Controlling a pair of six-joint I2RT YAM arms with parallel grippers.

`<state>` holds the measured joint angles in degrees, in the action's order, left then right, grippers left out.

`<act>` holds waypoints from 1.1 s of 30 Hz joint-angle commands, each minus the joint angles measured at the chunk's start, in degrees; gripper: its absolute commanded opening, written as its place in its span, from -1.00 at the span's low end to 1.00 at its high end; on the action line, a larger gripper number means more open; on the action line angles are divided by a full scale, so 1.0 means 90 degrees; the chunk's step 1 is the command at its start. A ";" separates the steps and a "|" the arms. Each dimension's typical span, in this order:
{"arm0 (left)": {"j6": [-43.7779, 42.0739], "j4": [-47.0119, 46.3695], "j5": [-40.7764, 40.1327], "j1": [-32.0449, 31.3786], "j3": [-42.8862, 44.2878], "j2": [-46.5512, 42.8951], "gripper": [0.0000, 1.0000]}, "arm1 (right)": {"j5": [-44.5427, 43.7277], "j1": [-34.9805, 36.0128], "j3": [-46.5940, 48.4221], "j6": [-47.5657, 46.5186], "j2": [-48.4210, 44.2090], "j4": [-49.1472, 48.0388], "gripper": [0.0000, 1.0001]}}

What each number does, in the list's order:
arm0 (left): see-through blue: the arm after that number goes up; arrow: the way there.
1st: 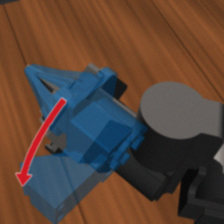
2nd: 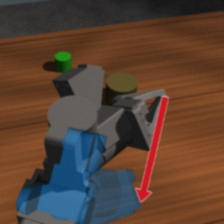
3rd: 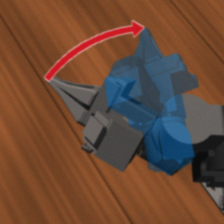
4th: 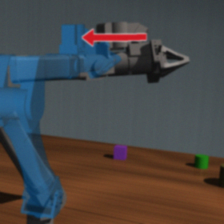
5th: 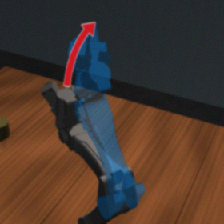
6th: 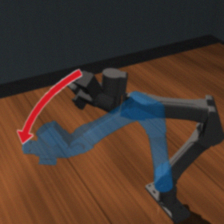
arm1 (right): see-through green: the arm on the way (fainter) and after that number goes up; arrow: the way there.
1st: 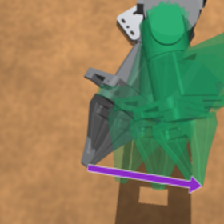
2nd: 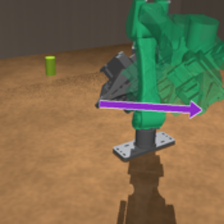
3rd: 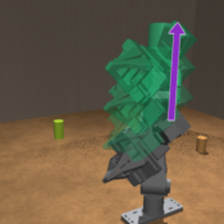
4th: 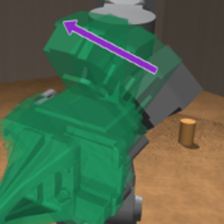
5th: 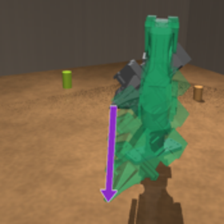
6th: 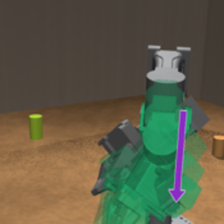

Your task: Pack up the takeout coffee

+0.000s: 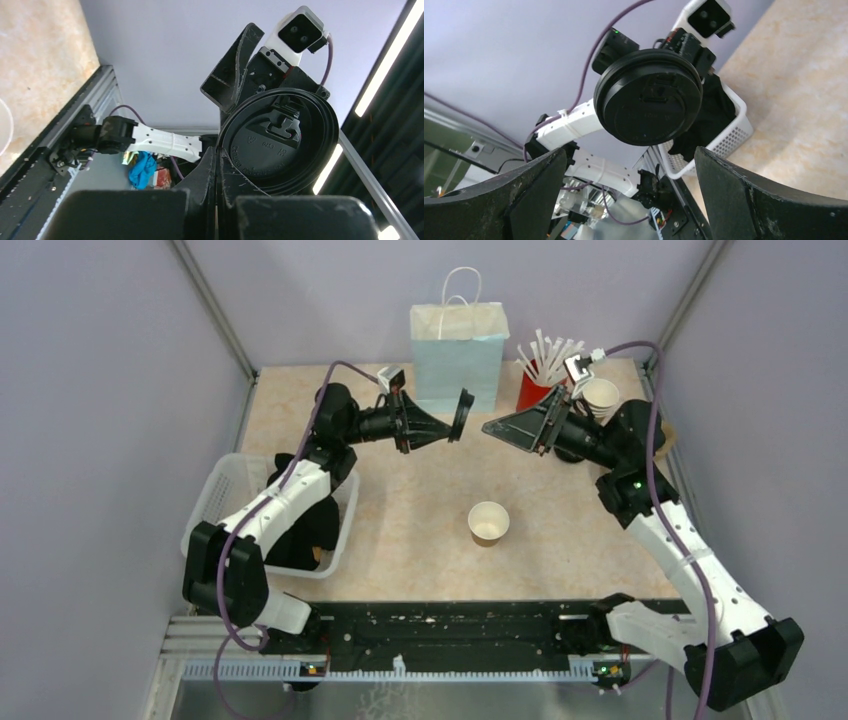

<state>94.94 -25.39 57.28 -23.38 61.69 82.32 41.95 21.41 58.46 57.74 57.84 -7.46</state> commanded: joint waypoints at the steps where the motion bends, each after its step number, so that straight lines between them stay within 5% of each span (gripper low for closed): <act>1: 0.0960 -0.1012 0.0262 0.0014 -0.0002 0.0036 -1.00 | 0.0127 0.0242 -0.0021 0.0185 0.0213 -0.1449 0.97; 20: 0.1035 -0.1047 0.0290 0.0009 -0.0058 0.0032 -1.00 | 0.0309 0.0492 0.0111 0.0494 0.0991 -0.2850 0.97; 33: 0.1065 -0.1064 0.0317 0.0009 -0.0011 0.0097 -1.00 | 0.0219 0.0576 0.0251 0.0414 0.1117 -0.2724 0.97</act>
<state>102.41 -32.99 59.18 -23.38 61.60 83.05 43.86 25.50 58.50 62.70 67.90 -30.44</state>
